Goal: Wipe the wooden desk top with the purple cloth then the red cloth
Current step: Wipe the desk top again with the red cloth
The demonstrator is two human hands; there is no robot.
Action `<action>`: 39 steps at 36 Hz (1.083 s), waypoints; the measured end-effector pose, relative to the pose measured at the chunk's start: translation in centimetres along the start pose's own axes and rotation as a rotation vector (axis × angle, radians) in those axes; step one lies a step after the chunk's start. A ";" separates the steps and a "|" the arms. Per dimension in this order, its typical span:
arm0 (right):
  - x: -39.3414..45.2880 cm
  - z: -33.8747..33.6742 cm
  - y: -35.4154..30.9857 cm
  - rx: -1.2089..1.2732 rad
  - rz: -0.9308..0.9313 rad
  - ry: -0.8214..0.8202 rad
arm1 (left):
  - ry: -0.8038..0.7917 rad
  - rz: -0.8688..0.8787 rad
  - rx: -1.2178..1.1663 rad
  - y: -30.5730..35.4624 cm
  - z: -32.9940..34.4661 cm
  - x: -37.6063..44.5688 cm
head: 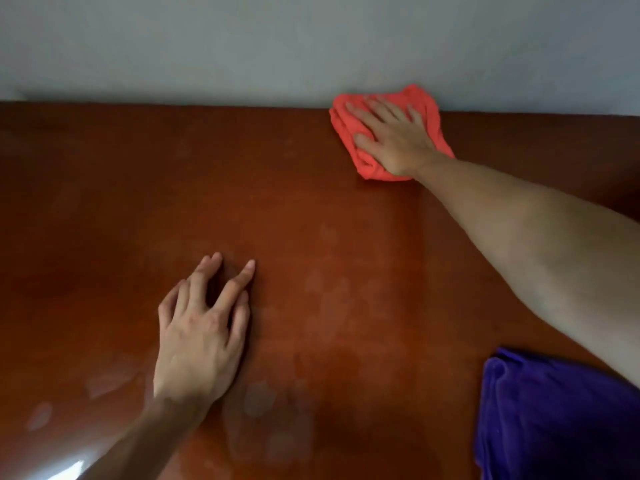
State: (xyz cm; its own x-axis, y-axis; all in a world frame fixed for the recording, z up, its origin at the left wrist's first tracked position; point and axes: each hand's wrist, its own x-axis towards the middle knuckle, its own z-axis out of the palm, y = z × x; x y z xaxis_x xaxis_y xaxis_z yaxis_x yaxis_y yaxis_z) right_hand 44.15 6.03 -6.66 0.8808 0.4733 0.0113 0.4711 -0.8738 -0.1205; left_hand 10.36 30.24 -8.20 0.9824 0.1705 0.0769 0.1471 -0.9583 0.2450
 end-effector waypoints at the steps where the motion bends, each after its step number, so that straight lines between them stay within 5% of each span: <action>1: 0.0 0.0 0.0 -0.006 0.002 -0.006 | 0.000 0.000 -0.004 0.0 0.0 -0.1; 8: -5.9 0.3 -3.1 -0.004 0.027 -0.020 | 0.012 0.017 0.001 0.0 -0.1 -0.3; 23: -39.8 2.6 -19.5 -0.040 -0.059 0.017 | 0.025 0.013 -0.090 -0.2 -0.7 -0.7; 31: -40.8 3.2 -20.6 -0.033 0.018 0.028 | 0.031 0.041 -0.077 0.1 -0.1 -0.7; 39: -31.0 3.4 -18.9 -0.013 -0.007 0.026 | 0.064 0.023 -0.028 -0.2 0.1 -0.2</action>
State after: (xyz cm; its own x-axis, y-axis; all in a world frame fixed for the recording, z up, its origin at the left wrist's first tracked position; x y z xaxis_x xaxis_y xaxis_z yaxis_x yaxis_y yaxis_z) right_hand 7.74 8.28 -8.06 0.8784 0.4765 0.0381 0.4777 -0.8719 -0.1075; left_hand 10.17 30.39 -8.33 0.9758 0.1641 0.1445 0.1207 -0.9553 0.2697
